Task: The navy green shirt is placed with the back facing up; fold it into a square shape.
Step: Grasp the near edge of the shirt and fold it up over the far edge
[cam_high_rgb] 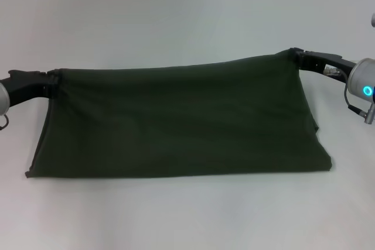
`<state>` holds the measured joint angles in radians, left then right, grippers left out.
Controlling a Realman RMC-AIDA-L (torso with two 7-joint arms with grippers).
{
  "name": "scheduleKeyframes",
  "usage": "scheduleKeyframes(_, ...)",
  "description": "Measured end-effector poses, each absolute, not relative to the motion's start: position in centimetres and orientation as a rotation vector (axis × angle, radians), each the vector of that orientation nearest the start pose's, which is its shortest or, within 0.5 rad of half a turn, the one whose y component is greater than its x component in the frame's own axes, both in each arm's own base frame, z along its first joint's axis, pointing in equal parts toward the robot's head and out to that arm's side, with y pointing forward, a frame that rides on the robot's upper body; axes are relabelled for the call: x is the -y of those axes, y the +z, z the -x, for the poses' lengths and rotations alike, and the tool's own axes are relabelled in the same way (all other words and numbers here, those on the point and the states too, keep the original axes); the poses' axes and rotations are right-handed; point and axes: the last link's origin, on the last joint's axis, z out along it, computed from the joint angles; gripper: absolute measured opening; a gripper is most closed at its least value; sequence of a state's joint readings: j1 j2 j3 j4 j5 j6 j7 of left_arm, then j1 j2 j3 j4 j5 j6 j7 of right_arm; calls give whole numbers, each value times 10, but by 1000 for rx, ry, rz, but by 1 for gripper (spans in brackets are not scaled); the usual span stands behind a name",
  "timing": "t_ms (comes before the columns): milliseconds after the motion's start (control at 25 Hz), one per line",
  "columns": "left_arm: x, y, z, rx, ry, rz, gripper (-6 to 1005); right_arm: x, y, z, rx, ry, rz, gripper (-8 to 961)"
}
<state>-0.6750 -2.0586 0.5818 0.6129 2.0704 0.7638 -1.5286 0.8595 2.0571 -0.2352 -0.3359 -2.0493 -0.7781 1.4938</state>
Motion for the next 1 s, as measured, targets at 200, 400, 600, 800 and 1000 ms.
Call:
scheduleKeyframes(200, -438, 48, 305, 818, -302, 2003, 138, -459, 6, -261, -1085, 654, 1946, 141)
scheduleKeyframes(400, -441, 43, 303, 820, -287, 1986, 156, -458, -1, -265, -1099, 609, 1928, 148)
scheduleKeyframes(600, -443, 36, 300, 807, -260, 1957, 174, -458, -7, -265, -1081, 549, 1937, 154)
scheduleKeyframes(800, -445, 40, 306, 827, -244, 1889, 191, -460, -3, -267, -1073, 535, 1911, 298)
scheduleKeyframes(1000, -441, 50, 316, 871, -282, 1816, 378, -459, 6, -271, -1081, 580, 1885, 459)
